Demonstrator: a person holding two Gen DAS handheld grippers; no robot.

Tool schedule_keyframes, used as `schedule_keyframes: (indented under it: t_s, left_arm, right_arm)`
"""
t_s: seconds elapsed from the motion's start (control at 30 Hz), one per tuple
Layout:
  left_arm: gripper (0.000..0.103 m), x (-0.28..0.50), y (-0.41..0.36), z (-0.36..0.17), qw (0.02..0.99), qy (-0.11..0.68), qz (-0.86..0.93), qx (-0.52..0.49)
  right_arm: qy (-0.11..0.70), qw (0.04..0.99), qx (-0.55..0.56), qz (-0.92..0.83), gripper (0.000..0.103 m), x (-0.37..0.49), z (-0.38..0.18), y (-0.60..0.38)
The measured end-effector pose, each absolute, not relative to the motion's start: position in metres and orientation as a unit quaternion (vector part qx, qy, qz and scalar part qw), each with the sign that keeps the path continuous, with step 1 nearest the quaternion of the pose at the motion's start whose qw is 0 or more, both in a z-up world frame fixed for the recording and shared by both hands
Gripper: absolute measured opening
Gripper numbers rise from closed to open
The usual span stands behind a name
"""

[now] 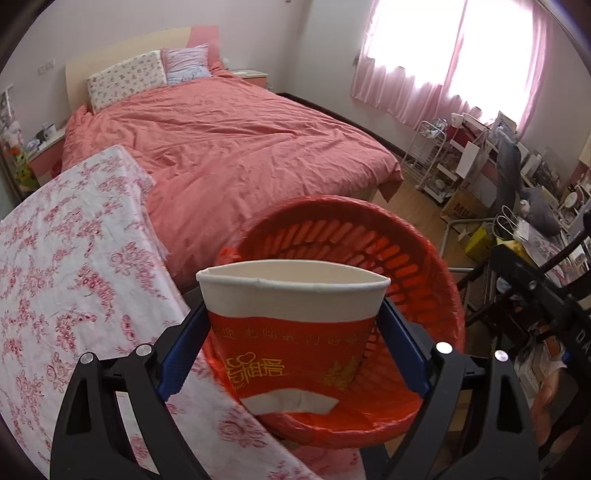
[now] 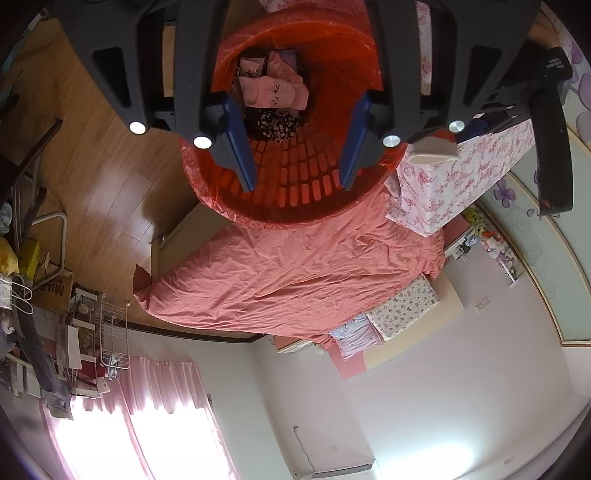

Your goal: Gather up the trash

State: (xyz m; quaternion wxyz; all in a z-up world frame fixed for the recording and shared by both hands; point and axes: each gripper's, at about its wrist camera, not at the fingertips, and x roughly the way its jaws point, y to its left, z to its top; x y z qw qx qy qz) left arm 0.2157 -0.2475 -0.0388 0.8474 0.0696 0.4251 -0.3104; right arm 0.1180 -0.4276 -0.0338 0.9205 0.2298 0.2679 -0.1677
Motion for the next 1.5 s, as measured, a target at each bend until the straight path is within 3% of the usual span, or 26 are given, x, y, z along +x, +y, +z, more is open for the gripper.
schedule_keyframes:
  t_s: [0.13, 0.47, 0.57, 0.83, 0.9, 1.07, 1.5]
  left_arm:
    - [0.1, 0.213, -0.25, -0.032, 0.852, 0.417, -0.311, 0.067]
    - [0.101, 0.213, -0.233, -0.029, 0.861, 0.409, -0.289, 0.081]
    - [0.101, 0.211, -0.213, -0.023, 0.87, 0.403, -0.272, 0.081]
    - [0.101, 0.185, -0.145, 0.0, 0.904, 0.36, -0.213, 0.09]
    - [0.101, 0.175, -0.124, 0.004, 0.911, 0.354, -0.193, 0.086]
    - [0.101, 0.154, -0.073, 0.007, 0.918, 0.37, -0.13, 0.064]
    - [0.101, 0.073, 0.012, 0.007, 0.938, 0.336, -0.08, -0.038]
  right_arm:
    - [0.265, 0.922, 0.223, -0.172, 0.047, 0.111, -0.03, -0.428]
    - [0.26, 0.927, 0.205, -0.177, 0.048, 0.094, -0.02, -0.417]
    - [0.255, 0.932, 0.192, -0.172, 0.056, 0.09, -0.013, -0.405]
    - [0.22, 0.95, 0.141, -0.17, 0.095, 0.07, 0.013, -0.349]
    - [0.212, 0.953, 0.12, -0.179, 0.099, 0.062, 0.019, -0.331]
    - [0.203, 0.952, 0.054, -0.222, 0.099, 0.042, 0.032, -0.279]
    - [0.17, 0.963, 0.042, -0.203, 0.099, -0.024, 0.037, -0.207]
